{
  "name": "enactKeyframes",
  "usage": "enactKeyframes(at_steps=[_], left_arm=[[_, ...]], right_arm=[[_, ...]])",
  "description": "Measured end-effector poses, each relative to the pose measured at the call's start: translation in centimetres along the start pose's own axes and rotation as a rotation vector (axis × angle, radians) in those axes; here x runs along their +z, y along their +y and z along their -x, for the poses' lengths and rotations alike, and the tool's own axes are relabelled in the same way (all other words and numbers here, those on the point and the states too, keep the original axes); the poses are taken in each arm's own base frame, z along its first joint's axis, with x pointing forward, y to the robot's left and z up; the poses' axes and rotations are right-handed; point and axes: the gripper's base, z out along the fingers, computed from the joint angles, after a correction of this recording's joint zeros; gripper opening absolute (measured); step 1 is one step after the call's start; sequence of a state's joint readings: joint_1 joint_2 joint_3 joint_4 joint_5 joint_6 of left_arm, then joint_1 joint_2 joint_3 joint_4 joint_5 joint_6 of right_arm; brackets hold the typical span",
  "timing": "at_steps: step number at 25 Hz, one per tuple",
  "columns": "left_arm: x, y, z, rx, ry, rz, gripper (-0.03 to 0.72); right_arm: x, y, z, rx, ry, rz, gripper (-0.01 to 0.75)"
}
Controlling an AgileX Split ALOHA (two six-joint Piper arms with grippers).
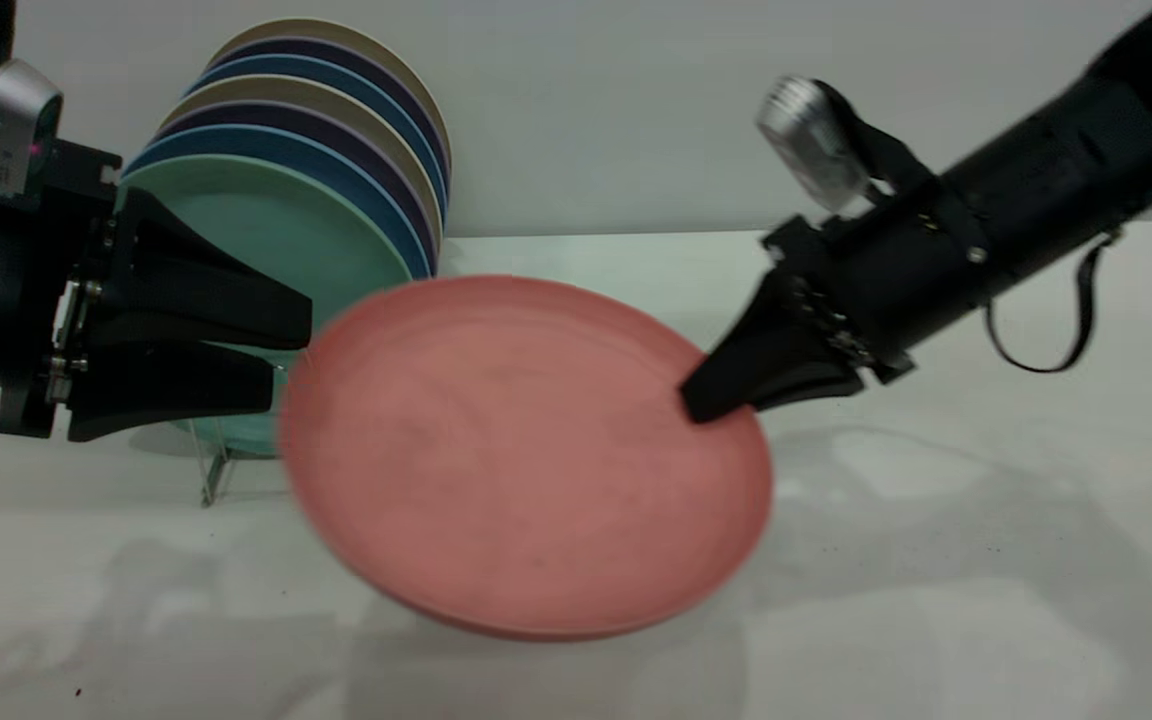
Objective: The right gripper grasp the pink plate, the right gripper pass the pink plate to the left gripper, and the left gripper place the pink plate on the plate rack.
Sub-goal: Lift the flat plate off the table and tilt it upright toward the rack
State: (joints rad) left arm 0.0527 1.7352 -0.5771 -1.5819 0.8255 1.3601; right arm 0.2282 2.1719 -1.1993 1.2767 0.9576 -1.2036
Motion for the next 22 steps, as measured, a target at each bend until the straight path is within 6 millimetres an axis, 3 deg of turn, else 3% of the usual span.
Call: enactKeyframes(at_steps=[8,10,14,16,20,22], left_arm=[[0.0,0.0,0.1,0.003,-0.002,-0.001,0.464],[0.0,0.0,0.1,0.004,-0.001,-0.001,0.396],[0.0,0.1,0.1,0.005,-0.007,0.016,0.160],[0.0,0.5,0.1,0.011,-0.002,0.045,0.111],[0.0,0.5,0.1,0.011,-0.001,0.049,0.090],[0.0,0.5,0.1,0.011,-0.002,0.048,0.090]], right_arm=[[2.5,4.0,0.3,-0.036,0.002,0.074,0.019],[3.4,4.9,0.2,-0.059,0.010,0.089,0.019],[3.8,5.3,0.1,-0.093,0.015,0.087,0.026],[3.7,5.3,0.3,-0.085,-0.004,0.087,0.038],[3.5,5.2,0.4,-0.083,-0.011,0.078,0.115],[3.4,5.1,0.4,-0.085,-0.009,0.075,0.205]])
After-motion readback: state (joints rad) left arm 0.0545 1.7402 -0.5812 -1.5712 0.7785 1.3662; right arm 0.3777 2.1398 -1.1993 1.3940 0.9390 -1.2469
